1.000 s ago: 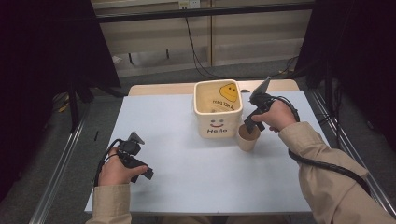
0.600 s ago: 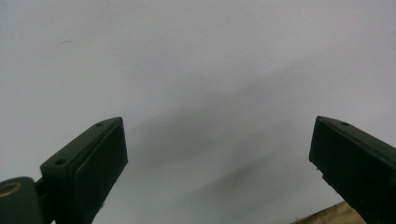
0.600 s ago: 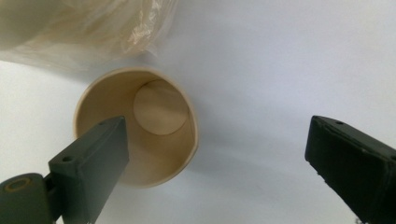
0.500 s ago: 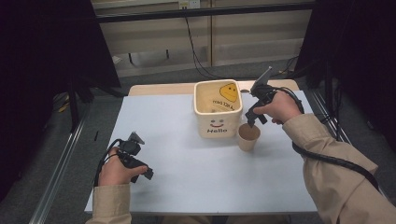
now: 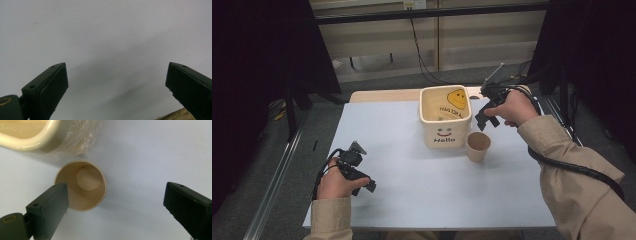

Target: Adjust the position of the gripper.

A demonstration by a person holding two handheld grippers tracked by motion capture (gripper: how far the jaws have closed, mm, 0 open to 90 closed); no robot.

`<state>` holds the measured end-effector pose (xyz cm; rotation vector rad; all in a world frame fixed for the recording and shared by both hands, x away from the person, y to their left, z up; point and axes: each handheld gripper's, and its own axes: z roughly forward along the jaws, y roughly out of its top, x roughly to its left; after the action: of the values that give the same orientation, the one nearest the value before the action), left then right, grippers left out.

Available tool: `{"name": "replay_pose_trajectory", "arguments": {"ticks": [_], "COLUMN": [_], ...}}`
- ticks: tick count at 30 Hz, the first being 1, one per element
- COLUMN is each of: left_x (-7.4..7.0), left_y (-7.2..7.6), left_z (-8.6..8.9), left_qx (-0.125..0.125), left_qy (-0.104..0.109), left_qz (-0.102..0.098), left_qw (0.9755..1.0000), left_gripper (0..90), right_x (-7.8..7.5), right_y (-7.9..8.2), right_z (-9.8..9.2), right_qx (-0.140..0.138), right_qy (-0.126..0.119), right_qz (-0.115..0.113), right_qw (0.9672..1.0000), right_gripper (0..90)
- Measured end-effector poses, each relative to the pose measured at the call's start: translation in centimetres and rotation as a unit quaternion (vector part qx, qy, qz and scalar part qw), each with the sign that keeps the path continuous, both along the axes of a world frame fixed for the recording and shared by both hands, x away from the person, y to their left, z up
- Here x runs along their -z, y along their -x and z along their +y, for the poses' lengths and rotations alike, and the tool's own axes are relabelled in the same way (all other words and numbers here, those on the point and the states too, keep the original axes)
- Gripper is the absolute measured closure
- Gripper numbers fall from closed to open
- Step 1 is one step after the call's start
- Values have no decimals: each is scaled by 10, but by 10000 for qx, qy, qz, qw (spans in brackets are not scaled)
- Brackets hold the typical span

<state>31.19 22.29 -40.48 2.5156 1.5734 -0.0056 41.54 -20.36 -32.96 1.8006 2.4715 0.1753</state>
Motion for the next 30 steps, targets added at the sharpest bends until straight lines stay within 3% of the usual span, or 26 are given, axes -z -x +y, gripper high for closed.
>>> {"name": "replay_pose_trajectory", "arguments": {"ticks": [13,14,30], "left_x": [-1,0,-1], "left_y": [-2,-1,-1], "left_z": [0,-1,0], "left_qx": [114,41,30], "left_qy": [-39,-20,0], "left_qz": [34,-7,-46], "left_qw": [9999,10000,10000], "left_gripper": [41,41,41], "right_x": [-4,-4,-1], "right_y": [2,2,5], "right_z": [1,2,26], "right_qx": [-45,-77,-292], "right_qy": [-5,2,-49], "right_qz": [-23,-22,21], "right_qw": [10000,10000,9996], "right_gripper": [53,53,51]}}
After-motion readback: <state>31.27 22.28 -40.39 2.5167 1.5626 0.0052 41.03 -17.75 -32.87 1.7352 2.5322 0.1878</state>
